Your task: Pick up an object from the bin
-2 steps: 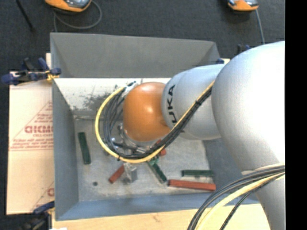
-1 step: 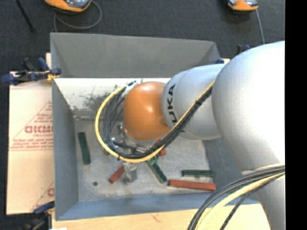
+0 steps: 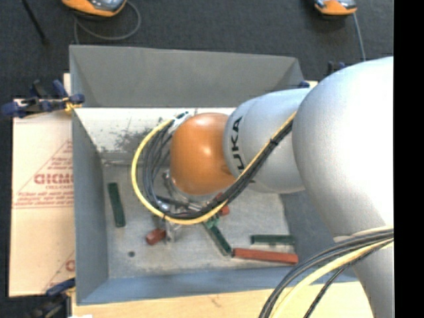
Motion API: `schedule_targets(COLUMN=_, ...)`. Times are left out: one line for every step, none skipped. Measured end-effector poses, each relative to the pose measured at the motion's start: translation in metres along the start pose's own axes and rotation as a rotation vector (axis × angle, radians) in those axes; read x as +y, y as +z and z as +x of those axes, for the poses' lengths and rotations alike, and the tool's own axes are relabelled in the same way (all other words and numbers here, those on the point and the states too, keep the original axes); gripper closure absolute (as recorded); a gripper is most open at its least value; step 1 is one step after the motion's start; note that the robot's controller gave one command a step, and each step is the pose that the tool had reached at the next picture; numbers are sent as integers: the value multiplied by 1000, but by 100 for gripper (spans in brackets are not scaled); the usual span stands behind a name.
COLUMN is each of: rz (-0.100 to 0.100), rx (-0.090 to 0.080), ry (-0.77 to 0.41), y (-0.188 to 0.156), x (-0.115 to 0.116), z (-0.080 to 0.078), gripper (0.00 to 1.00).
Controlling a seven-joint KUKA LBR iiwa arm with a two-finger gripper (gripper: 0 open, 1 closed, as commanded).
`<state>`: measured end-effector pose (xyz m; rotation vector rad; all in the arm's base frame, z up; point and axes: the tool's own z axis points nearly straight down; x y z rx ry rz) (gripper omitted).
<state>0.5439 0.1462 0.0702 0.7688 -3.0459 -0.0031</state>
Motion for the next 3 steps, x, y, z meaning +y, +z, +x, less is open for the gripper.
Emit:
schedule_targets(rz=5, rx=-7, ry=8, y=-61, x=-2, z=-2, gripper=100)
schedule_targets(rz=5, rx=-7, ry=17, y=-95, x=-4, z=-3, gripper=100)
schedule_targets(rz=4, rx=-5, ry=24, y=-107, x=-5, z=-4, gripper=100)
